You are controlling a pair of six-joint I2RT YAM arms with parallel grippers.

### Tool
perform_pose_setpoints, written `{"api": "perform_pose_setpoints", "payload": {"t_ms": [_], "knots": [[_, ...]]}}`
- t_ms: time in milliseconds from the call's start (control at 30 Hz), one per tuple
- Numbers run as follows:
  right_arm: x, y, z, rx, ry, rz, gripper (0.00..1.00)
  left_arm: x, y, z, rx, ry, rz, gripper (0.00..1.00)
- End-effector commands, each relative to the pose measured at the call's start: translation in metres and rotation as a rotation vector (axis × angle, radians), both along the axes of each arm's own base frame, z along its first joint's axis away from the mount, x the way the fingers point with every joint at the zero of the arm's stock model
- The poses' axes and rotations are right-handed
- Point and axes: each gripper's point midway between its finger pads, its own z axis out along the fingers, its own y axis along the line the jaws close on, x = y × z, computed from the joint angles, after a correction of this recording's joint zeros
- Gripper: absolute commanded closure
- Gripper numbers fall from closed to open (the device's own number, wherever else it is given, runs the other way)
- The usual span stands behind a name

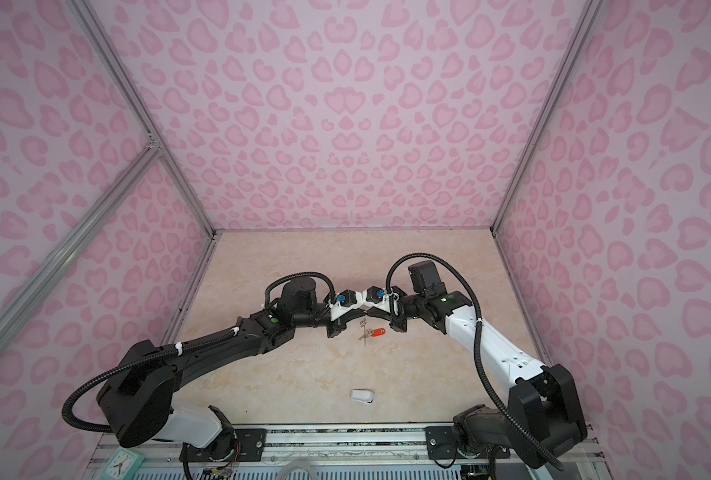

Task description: Put the keys on the keyring

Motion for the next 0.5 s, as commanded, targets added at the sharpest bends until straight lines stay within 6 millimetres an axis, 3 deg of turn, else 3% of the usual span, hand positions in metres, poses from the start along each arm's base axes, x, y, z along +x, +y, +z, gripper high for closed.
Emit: {"api": "perform_pose_setpoints", "payload": {"t_ms": [0, 300, 467], "knots": [[0.004, -0.002, -0.002, -0.001, -0.005, -0.033, 0.88, 0.005, 0.002, 0.013, -0.038, -0.032, 0.016, 0.97], [0.011, -0.017, 0.009, -0.003, -0.075, -0.121, 0.74, 0.008, 0.008, 0.021, -0.072, -0.042, 0.005, 0.97], [0.01, -0.016, 0.013, 0.071, -0.097, -0.154, 0.72, 0.005, 0.013, 0.03, -0.095, -0.042, -0.01, 0.97]]}}
